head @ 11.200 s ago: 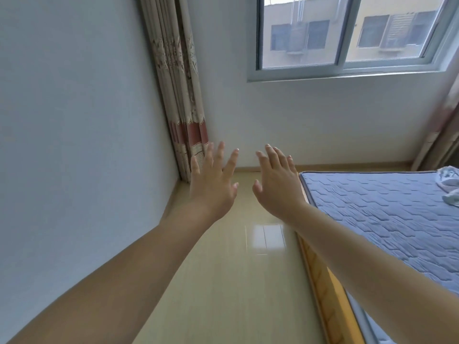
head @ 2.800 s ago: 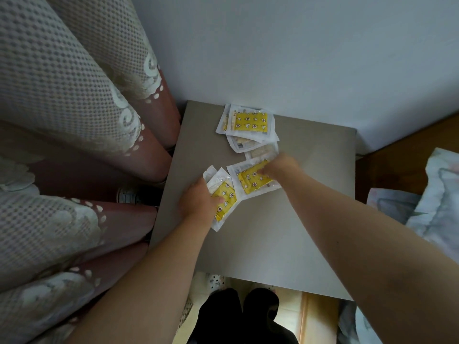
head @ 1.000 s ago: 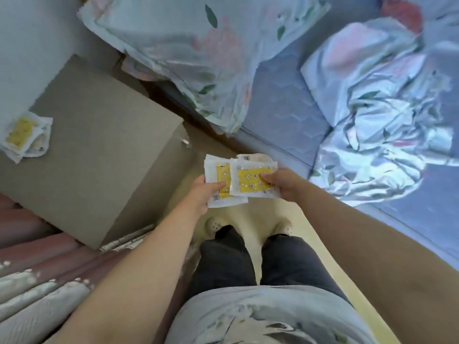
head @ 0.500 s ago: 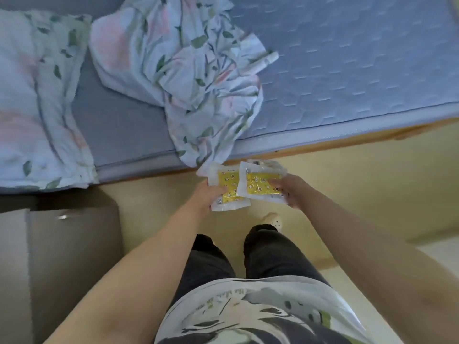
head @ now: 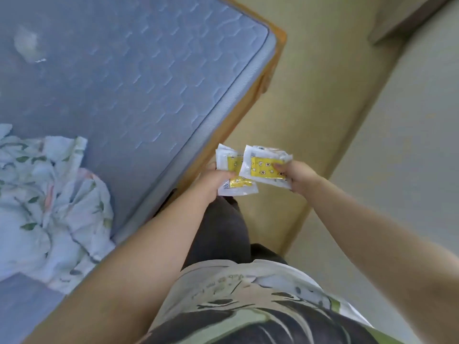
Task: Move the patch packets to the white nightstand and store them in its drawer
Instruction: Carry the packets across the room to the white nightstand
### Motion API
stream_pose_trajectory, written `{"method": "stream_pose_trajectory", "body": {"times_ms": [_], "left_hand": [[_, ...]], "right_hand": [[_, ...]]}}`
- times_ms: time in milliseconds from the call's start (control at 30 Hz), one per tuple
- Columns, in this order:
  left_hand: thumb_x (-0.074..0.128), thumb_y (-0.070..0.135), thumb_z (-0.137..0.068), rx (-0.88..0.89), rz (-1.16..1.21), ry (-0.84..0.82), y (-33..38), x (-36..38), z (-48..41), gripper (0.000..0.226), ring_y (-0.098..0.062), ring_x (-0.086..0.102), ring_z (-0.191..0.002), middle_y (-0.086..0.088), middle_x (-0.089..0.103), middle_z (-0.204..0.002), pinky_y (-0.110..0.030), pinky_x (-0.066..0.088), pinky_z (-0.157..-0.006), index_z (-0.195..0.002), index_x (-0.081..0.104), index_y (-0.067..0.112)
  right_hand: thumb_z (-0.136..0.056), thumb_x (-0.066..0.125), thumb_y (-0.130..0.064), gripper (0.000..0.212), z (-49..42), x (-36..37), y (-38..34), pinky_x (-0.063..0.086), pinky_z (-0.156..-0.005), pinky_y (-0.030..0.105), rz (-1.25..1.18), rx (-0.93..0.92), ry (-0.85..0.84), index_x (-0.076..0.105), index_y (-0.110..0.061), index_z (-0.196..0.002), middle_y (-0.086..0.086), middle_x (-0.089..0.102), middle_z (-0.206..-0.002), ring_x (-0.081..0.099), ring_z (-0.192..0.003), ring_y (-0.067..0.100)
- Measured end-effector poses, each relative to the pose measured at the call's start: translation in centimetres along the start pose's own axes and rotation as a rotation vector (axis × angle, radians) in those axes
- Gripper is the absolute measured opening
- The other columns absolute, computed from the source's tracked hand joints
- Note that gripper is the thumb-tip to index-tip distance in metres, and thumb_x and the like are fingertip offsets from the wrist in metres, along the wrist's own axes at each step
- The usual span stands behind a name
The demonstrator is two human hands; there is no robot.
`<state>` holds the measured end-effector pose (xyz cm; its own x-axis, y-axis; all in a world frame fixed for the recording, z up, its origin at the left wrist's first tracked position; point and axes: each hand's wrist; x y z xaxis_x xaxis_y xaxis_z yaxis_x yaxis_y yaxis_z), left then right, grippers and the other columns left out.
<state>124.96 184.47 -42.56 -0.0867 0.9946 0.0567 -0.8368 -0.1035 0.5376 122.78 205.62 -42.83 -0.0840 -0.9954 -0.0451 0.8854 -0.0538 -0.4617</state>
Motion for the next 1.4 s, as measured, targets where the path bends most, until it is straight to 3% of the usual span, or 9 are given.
{"method": "stream_pose_trajectory", "body": {"times_ms": [233,400,500,700,800,933,1200,1333,1400], "left_hand": [[0.063,-0.011,-0.082,0.006,-0.159,-0.154,13.5,11.4,-10.2,0.027,-0.026,0.065,-0.083,-0.011,0.067,-0.099,-0.037,0.054,-0.077,-0.100,0.060,0.009],[0.069,-0.007,-0.080,0.030,-0.312,-0.190,25.5,19.4,-15.5,0.038,-0.030,0.066,-0.095,-0.011,0.067,-0.105,-0.044,0.054,-0.087,-0.113,0.057,0.007],[0.071,-0.005,-0.079,0.059,-0.373,-0.212,31.8,24.5,-17.7,0.038,-0.027,0.066,-0.096,-0.009,0.068,-0.105,-0.041,0.054,-0.086,-0.112,0.059,0.008],[0.072,-0.005,-0.078,0.087,-0.438,-0.294,42.1,35.2,-24.4,0.032,-0.027,0.067,-0.091,-0.010,0.069,-0.102,-0.042,0.054,-0.085,-0.104,0.061,0.011],[0.073,-0.004,-0.077,0.154,-0.460,-0.296,47.4,40.2,-28.3,0.035,-0.025,0.067,-0.088,-0.007,0.069,-0.100,-0.039,0.055,-0.081,-0.105,0.061,0.012],[0.075,-0.002,-0.074,0.207,-0.380,-0.212,53.5,45.0,-32.6,0.032,-0.025,0.068,-0.089,-0.006,0.070,-0.100,-0.038,0.056,-0.080,-0.096,0.061,0.017],[0.076,0.001,-0.075,0.194,-0.167,0.057,61.9,44.3,-38.3,0.034,-0.016,0.064,-0.074,0.000,0.067,-0.088,-0.021,0.048,-0.059,-0.105,0.062,0.010],[0.073,0.002,-0.078,0.176,-0.106,0.145,67.1,41.6,-42.6,0.025,-0.011,0.053,-0.059,0.003,0.058,-0.073,-0.011,0.041,-0.044,-0.088,0.058,0.018],[0.073,0.001,-0.078,0.163,-0.051,0.179,70.3,39.6,-45.1,0.024,-0.015,0.057,-0.064,0.001,0.061,-0.078,-0.013,0.044,-0.048,-0.089,0.059,0.018]], "right_hand": [[-0.084,0.070,-0.008,0.025,-5.9,-9.9,-13.3,0.052,-0.093,0.042,-0.092,-0.022,0.169,0.062,-0.005,-0.107,0.010,0.070,-0.098,0.067,-0.094,0.028],[-0.087,0.066,-0.006,0.023,-8.1,-15.5,-24.6,0.056,-0.070,0.030,-0.194,-0.034,0.186,0.062,-0.009,-0.109,0.007,0.070,-0.096,0.069,-0.083,0.022],[-0.087,0.065,-0.005,0.030,-9.6,-19.3,-30.2,0.055,-0.081,0.036,-0.244,-0.050,0.186,0.060,-0.007,-0.117,0.011,0.069,-0.107,0.068,-0.096,0.027],[-0.086,0.067,-0.005,0.021,-14.9,-27.7,-41.4,0.056,-0.071,0.034,-0.226,-0.112,0.231,0.061,-0.015,-0.102,0.005,0.070,-0.099,0.069,-0.089,0.022],[-0.085,0.068,-0.007,0.020,-18.6,-31.9,-48.1,0.054,-0.089,0.043,-0.066,-0.183,0.195,0.064,-0.013,-0.103,0.009,0.071,-0.105,0.068,-0.099,0.028],[-0.085,0.066,-0.005,0.017,-23.1,-35.9,-58.6,0.052,-0.093,0.042,0.235,-0.304,0.139,0.066,-0.002,-0.102,0.017,0.070,-0.107,0.067,-0.101,0.030],[-0.086,0.057,-0.010,0.010,-31.0,-32.3,-74.5,0.042,-0.053,0.010,0.772,-0.472,0.026,0.064,-0.011,-0.093,0.003,0.065,-0.084,0.057,-0.066,0.011],[-0.079,0.059,-0.015,0.014,-36.5,-27.1,-81.2,0.056,-0.073,0.043,0.904,-0.552,-0.025,0.065,-0.012,-0.091,0.005,0.067,-0.086,0.064,-0.080,0.024],[-0.077,0.059,-0.017,0.015,-39.1,-24.1,-85.1,0.056,-0.073,0.048,0.961,-0.565,-0.035,0.064,-0.011,-0.090,0.005,0.067,-0.084,0.064,-0.080,0.026]]}}
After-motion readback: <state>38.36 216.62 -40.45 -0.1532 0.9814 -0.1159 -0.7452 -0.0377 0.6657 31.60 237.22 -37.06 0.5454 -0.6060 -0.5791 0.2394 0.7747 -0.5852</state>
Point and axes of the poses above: each hand's wrist, its own z-axis away from the middle knuckle, its own x-axis out of the palm, y = z × x
